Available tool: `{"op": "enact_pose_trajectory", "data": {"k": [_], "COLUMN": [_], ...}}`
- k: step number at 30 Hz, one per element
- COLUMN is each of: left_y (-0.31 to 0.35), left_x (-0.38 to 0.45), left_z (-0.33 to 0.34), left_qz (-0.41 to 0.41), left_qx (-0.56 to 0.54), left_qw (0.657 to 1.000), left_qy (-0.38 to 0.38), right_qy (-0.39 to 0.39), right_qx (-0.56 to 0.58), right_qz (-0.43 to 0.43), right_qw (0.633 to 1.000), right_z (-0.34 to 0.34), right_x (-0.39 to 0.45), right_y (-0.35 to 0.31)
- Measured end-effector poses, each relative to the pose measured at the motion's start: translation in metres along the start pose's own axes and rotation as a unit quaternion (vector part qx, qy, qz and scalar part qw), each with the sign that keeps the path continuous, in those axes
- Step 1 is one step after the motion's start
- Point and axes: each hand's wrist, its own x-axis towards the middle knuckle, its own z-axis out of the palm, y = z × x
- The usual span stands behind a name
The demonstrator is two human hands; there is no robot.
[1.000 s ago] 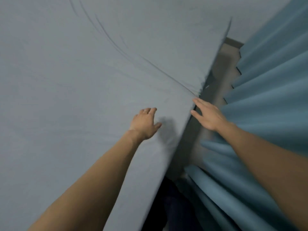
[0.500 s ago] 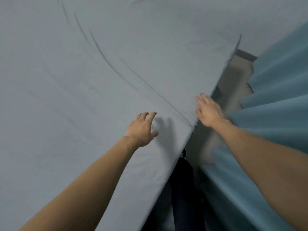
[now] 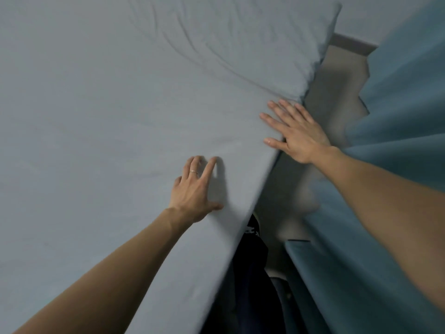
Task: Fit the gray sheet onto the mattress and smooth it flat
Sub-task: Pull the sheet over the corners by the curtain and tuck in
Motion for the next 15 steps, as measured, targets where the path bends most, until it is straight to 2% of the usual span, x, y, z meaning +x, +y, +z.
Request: {"op": "enact_pose_trajectory", "data": {"k": [4,6,10,12,13,15], "left_y": [0.001,0.004,0.013,0.02,0.025,0.037], "left_x": [0.002,0.005,0.032,0.064,0.084,0.122], "left_z": [-0.003,-0.011,-0.035,-0.053,-0.063,-0.081], "left_qz": [-0.003,-0.005,0.013,0.035,0.046,0.067], "left_qx": [0.022,0.029,0.031,0.019,0.019,0.028], "left_qw": [1.0,1.0,0.996,0.993,0.992,0.989], "left_qy": [-0.02,-0.01,0.079,0.109,0.119,0.13], "right_qy": [0.015,0.047,0.203,0.238,0.238,0.186], "right_qx": [0.011,0.027,0.067,0.056,0.06,0.082], "right_qz": [-0.002,0.001,0.0,0.005,0.017,0.053], "right_qw": [1.0,0.999,0.977,0.97,0.969,0.978], "right_z": [-0.004,-0.005,-0.018,-0.034,-0.045,-0.061], "right_x": [0.0,-0.002,0.012,0.039,0.056,0.089], "right_y": [0.004,0.002,0.01,0.028,0.039,0.064]}}
